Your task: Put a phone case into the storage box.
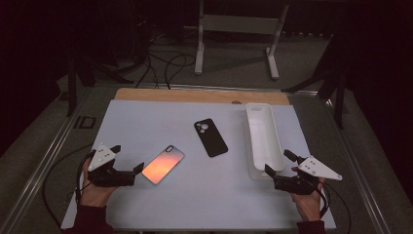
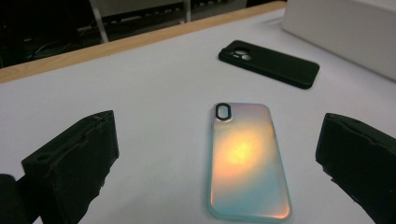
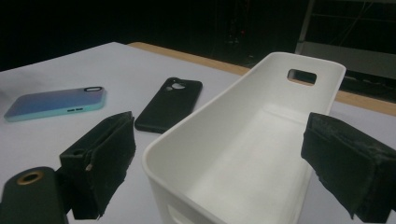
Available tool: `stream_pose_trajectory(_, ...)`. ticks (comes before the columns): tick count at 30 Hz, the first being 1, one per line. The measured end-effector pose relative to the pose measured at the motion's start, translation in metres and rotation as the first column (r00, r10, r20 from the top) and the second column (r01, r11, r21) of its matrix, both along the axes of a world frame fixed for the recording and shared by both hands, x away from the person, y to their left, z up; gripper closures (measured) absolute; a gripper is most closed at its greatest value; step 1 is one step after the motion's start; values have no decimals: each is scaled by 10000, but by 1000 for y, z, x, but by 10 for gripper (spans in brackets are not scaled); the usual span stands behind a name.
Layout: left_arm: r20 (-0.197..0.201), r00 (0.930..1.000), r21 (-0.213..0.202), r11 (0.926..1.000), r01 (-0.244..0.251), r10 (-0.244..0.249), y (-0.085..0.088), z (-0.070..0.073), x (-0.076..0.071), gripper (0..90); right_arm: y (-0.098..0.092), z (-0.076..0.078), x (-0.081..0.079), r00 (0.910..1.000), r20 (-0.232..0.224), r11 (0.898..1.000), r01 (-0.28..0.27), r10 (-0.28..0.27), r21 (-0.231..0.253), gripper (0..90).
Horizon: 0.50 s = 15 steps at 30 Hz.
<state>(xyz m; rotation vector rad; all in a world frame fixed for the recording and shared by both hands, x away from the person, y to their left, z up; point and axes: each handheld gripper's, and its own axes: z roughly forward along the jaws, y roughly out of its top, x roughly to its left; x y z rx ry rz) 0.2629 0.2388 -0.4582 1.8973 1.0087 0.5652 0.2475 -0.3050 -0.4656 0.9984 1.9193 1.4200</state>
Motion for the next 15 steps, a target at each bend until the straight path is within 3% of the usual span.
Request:
stream_pose_trajectory(4, -601, 9982, 613, 9981, 116, -79, -12, -5, 11, 0, 3, -2, 1, 10000, -93, 10000, 3, -4, -60, 95)
stream_pose_trajectory(8, -956, 9951, 903, 9953, 338, -251, -22, -12, 19, 0, 6, -3, 1, 9999, -126, 9998, -6, 3, -177, 95)
stream_pose_trajectory(15, -1674, 9852, 1623, 9846, 655, -379, -39, -27, 35, 0, 5, -1, 1, 10000, -75, 9999, -8, 7, -135, 95)
